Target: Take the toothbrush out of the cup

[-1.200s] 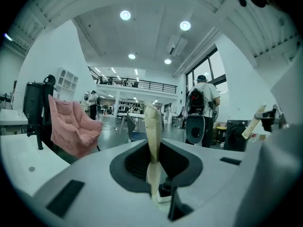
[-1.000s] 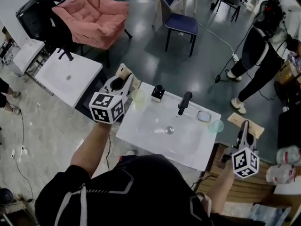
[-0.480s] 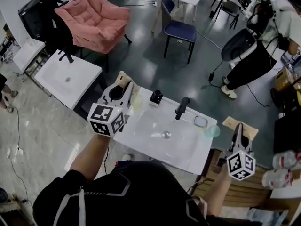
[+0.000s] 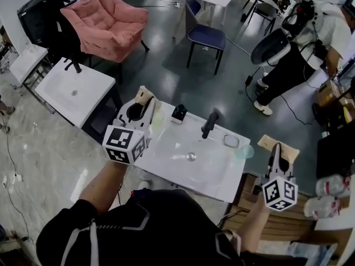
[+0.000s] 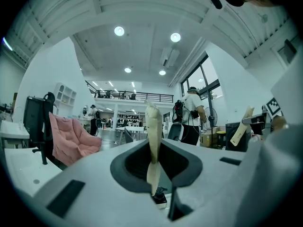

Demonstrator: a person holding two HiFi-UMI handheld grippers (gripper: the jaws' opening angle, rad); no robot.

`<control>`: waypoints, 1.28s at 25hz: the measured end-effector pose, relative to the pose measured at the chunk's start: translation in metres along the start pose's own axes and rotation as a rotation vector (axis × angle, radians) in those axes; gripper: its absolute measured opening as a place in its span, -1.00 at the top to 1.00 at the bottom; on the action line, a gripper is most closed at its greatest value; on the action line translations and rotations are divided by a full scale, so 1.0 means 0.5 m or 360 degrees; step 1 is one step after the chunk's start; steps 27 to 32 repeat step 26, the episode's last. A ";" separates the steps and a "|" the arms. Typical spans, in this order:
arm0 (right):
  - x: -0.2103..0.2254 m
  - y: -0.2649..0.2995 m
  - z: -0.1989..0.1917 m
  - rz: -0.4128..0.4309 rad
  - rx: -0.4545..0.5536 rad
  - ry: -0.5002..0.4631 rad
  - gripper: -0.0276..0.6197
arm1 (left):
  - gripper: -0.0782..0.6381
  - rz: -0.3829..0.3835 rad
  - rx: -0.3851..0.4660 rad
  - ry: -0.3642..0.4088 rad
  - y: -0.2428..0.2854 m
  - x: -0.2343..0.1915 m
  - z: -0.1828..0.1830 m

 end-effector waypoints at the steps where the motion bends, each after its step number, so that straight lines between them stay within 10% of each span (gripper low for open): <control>1: -0.002 -0.001 0.000 -0.0001 -0.0005 -0.0006 0.81 | 0.66 0.0003 -0.0004 -0.0002 -0.001 -0.002 -0.001; 32: 0.001 -0.010 -0.025 -0.0025 -0.0044 -0.0024 0.81 | 0.66 -0.0002 -0.0046 0.0009 0.008 -0.002 -0.018</control>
Point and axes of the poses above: the fingertips, and each gripper's own axes: y forward along the fingers, x to its right, z out of its top, the point moved 3 cm from there along -y, backward along the fingers, and after that the axes turned 9 degrees about y, right-handed, at the moved point
